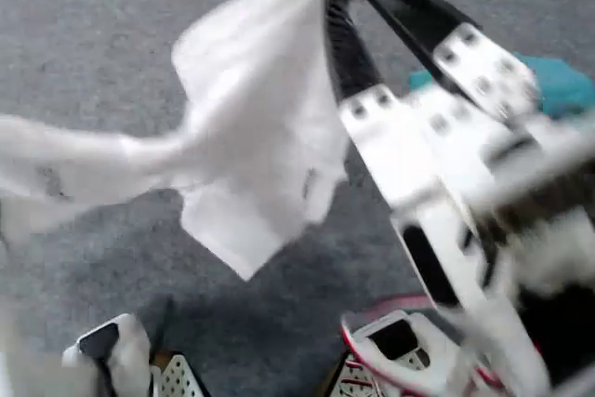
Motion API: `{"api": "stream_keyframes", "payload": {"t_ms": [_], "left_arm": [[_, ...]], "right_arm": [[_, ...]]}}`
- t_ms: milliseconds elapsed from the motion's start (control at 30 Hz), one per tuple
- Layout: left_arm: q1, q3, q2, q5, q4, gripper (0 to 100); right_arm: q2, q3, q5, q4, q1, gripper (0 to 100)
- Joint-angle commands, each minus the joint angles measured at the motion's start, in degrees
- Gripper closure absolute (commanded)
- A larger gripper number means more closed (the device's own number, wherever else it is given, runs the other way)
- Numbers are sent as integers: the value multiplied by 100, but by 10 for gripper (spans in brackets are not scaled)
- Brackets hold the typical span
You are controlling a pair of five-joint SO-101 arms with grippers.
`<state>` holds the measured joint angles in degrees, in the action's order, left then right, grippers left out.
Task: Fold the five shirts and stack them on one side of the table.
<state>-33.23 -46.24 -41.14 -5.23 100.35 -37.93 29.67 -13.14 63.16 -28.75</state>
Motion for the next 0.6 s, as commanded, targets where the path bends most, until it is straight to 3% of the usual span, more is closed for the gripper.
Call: {"api": "stream_keyframes", "payload": {"t_ms": [0, 133, 333, 567], "left_arm": [[220, 1442, -1719, 167, 44, 981], [220, 2224, -2738, 325, 35, 981], [220, 2286, -3011, 316, 35, 981], [237, 3059, -2976, 62, -141, 981]], "right_arm": [[-268, 356, -35, 176, -66, 998], [-444, 541, -35, 185, -66, 998], [-426, 400, -53, 97, -66, 998], [242, -866, -88, -1081, -40, 998]]}}
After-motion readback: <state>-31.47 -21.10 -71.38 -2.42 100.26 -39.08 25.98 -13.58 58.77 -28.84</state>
